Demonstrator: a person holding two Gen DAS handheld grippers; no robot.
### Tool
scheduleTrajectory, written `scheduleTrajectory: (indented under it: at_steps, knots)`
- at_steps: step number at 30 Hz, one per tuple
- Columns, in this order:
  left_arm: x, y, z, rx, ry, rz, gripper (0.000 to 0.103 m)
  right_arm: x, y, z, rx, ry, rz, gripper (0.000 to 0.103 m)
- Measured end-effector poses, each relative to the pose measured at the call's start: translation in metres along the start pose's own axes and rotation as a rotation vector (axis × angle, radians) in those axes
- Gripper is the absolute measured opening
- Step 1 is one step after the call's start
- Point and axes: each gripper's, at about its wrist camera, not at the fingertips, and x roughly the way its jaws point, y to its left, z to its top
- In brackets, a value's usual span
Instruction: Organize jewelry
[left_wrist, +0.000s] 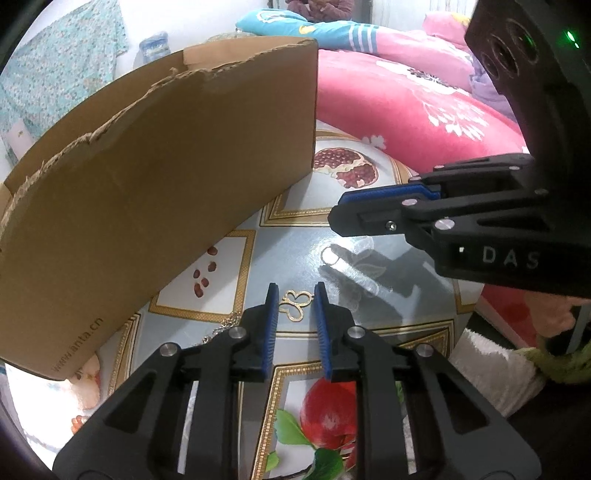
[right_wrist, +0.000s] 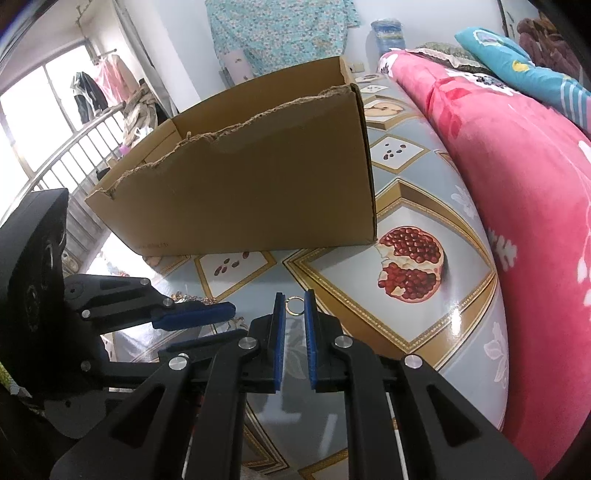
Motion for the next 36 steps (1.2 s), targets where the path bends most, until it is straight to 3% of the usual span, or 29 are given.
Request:
scheduleTrajectory:
  at_steps: [11, 19, 23, 26, 31, 36]
  knots:
    - [-0.014, 0.001, -0.006, -0.002, -0.02, -0.038, 0.018, -0.008, 0.002, 0.002, -0.007, -0.017, -0.008, 0.01]
    - [-0.079, 0.025, 0.011, -0.031, -0.218, -0.172, 0.018, -0.052, 0.021, 0.034, -0.08, -0.136, 0.029, 0.01]
    - [-0.11, 0.045, 0.024, -0.055, -0.312, -0.172, 0.018, -0.07, 0.036, 0.067, -0.161, -0.209, 0.047, 0.01]
    - [-0.124, 0.068, 0.034, -0.087, -0.341, -0.147, 0.018, -0.065, 0.045, 0.092, -0.213, -0.211, 0.063, 0.01]
    - [-0.108, 0.127, 0.066, -0.194, -0.231, -0.07, 0.018, -0.022, 0.058, 0.138, -0.283, -0.072, 0.091, 0.01]
    - [-0.056, 0.19, 0.095, -0.34, -0.023, -0.136, 0.018, 0.046, 0.063, 0.174, -0.266, 0.18, 0.118, 0.01]
